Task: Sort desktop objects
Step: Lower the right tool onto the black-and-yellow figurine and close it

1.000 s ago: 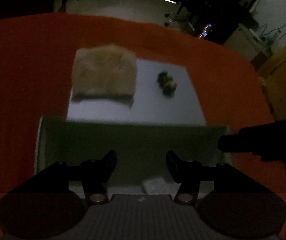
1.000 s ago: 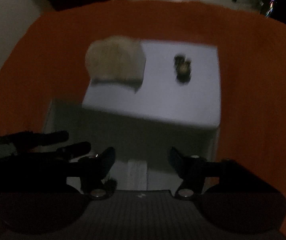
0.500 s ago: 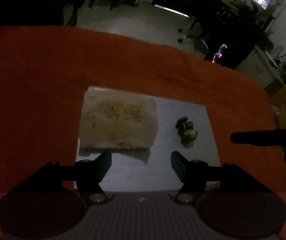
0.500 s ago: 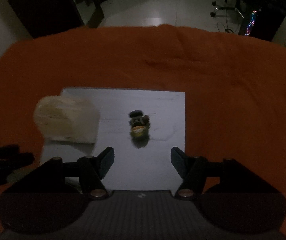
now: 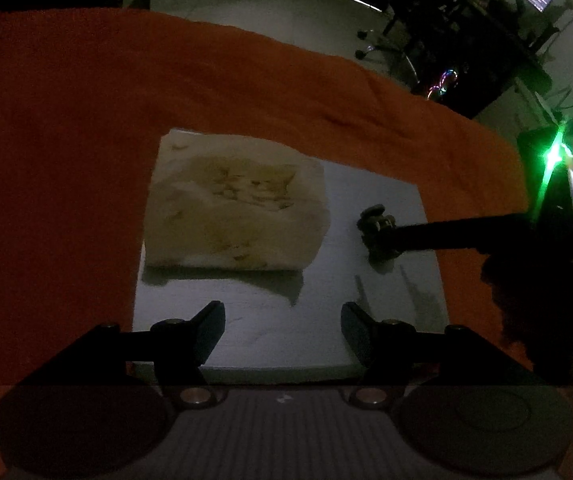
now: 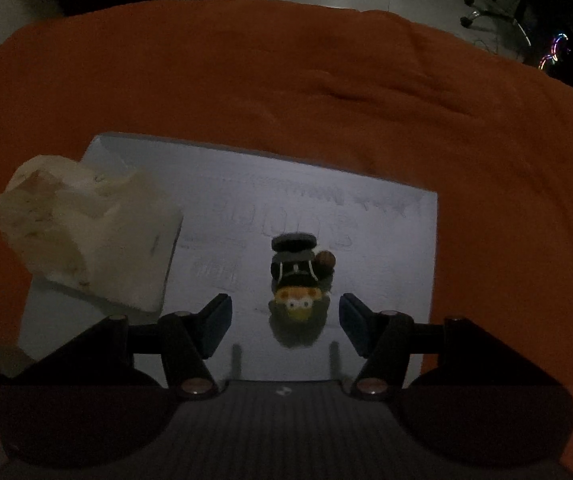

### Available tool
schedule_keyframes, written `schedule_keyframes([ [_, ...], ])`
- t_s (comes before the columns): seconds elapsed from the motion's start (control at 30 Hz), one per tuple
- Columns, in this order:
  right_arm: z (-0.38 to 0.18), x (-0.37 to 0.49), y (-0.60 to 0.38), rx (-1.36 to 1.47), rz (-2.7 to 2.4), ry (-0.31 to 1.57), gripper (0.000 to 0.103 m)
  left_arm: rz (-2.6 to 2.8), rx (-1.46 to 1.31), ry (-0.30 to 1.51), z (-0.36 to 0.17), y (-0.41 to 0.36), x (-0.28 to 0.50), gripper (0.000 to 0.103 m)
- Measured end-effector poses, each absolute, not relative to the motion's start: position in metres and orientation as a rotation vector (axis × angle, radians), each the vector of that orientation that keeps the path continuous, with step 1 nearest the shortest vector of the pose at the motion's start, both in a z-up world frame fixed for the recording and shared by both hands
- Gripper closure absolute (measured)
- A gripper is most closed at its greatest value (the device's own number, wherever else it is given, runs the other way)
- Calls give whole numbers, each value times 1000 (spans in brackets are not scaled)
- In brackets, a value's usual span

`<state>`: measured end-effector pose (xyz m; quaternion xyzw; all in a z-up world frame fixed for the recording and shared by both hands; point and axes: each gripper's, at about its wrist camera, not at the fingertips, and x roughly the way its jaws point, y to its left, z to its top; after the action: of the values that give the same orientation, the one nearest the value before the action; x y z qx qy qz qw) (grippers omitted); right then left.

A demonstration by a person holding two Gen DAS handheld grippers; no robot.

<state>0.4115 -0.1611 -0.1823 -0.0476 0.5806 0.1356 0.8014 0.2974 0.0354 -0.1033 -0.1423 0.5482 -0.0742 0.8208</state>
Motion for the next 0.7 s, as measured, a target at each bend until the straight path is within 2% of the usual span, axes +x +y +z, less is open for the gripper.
schedule_keyframes([
  [0.2, -199, 423, -153, -134, 275, 1257, 40, -156, -299, 1187, -110, 39, 293, 42],
  [0.23, -202, 424, -152, -142, 270, 1262, 44, -153, -297, 1190, -111, 39, 292, 42],
  [0.37, -210, 422, -146, -245, 217, 1234, 69, -153, -300, 1197, -114, 43, 291, 42],
  [0.53, -209, 422, -150, -228, 216, 1238, 69, -148, -314, 1203, -118, 47, 291, 42],
  [0.7, -211, 427, -147, -232, 202, 1247, 64, -155, -316, 1205, -119, 47, 289, 42],
])
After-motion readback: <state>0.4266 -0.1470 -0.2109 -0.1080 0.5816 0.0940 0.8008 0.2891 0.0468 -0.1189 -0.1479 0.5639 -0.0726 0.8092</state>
